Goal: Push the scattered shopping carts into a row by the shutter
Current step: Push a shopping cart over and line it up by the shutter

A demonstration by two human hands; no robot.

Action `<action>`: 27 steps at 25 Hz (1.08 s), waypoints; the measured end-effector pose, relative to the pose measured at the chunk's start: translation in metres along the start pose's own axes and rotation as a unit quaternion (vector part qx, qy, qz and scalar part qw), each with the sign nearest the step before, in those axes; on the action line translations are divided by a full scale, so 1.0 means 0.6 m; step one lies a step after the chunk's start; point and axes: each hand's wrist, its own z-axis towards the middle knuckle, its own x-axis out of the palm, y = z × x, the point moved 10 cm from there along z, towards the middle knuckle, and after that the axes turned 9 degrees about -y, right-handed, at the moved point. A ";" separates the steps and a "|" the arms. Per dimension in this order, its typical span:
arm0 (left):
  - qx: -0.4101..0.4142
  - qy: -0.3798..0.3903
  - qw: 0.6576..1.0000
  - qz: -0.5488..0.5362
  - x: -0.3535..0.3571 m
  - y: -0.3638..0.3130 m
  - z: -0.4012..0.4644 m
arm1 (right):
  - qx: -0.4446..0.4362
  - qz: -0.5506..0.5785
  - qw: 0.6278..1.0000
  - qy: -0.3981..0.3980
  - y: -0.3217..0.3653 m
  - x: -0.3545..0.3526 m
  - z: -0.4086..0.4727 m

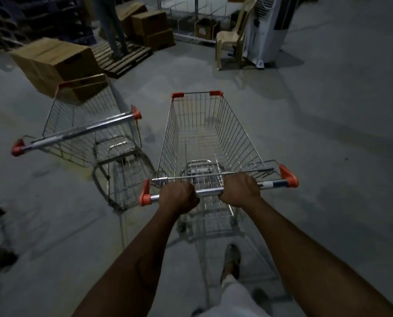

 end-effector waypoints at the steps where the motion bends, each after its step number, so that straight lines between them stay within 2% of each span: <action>1: 0.000 0.004 1.000 0.002 -0.001 0.002 -0.031 | 0.015 0.000 1.000 0.003 0.012 0.005 -0.033; 5: 0.018 0.038 0.999 -0.002 -0.002 -0.011 -0.168 | 0.073 0.017 0.996 0.046 0.056 0.022 -0.175; 10: 0.027 0.042 0.999 -0.014 -0.013 -0.037 -0.320 | 0.083 0.036 0.993 0.075 0.099 0.014 -0.339; 19: 0.081 0.023 0.996 -0.008 -0.044 -0.104 -0.604 | 0.128 0.061 0.989 0.051 0.164 -0.005 -0.642; 27: 0.138 0.034 0.990 0.013 -0.045 -0.112 -0.856 | 0.189 0.056 0.977 0.079 0.279 -0.003 -0.913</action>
